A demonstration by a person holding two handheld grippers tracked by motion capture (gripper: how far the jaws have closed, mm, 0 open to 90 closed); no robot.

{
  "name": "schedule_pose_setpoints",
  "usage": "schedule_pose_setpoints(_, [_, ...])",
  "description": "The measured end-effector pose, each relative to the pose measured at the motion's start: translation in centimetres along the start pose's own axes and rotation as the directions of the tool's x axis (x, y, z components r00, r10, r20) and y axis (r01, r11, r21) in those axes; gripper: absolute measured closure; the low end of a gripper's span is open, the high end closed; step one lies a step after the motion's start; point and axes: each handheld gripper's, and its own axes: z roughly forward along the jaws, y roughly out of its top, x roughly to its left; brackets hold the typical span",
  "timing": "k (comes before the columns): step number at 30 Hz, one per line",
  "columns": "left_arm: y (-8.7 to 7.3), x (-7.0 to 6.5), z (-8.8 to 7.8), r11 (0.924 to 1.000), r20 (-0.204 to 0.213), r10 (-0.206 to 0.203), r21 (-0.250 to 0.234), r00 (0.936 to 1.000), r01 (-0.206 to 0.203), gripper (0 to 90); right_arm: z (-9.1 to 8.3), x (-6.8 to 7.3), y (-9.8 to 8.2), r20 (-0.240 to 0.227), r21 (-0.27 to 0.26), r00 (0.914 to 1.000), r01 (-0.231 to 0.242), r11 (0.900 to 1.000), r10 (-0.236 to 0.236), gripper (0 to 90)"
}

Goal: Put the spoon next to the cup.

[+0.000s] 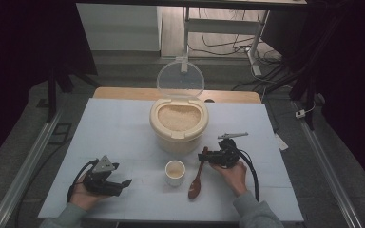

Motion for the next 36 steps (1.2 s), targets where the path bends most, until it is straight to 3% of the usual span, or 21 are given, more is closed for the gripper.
schedule_pose_setpoints(10, [0.0, 0.0, 0.0, 1.0000, 0.002, 0.000, 0.002, 1.0000, 0.000, 19.4, 0.3, 0.4, -0.5, 0.090, -0.006, 0.9940, 0.064, 0.998, -0.063, 58.2])
schedule_pose_setpoints(16, [0.0, 0.0, 0.0, 1.0000, 0.002, 0.001, 0.003, 1.0000, -0.001, 19.4, 0.4, 0.4, -0.7, 0.143, 0.009, 0.9855, 0.092, 0.996, -0.092, 54.0])
schedule_pose_setpoints(28, [0.0, 0.0, 0.0, 1.0000, 0.002, 0.001, 0.004, 1.0000, -0.001, 19.4, 0.6, 0.3, -0.9, 0.180, 0.034, 0.9774, 0.106, 0.994, -0.111, 46.8])
schedule_pose_setpoints(31, [0.0, 0.0, 0.0, 1.0000, 0.003, 0.000, 0.002, 1.0000, 0.000, 19.3, 0.4, 0.2, -0.8, 0.188, 0.026, 0.9765, 0.103, 0.994, -0.106, 41.3])
schedule_pose_setpoints(36, [0.0, 0.0, 0.0, 1.0000, 0.003, -0.001, 0.001, 1.0000, 0.001, 19.3, -0.9, -0.2, -0.8, 0.178, -0.047, 0.9805, 0.092, 0.995, -0.082, 36.5])
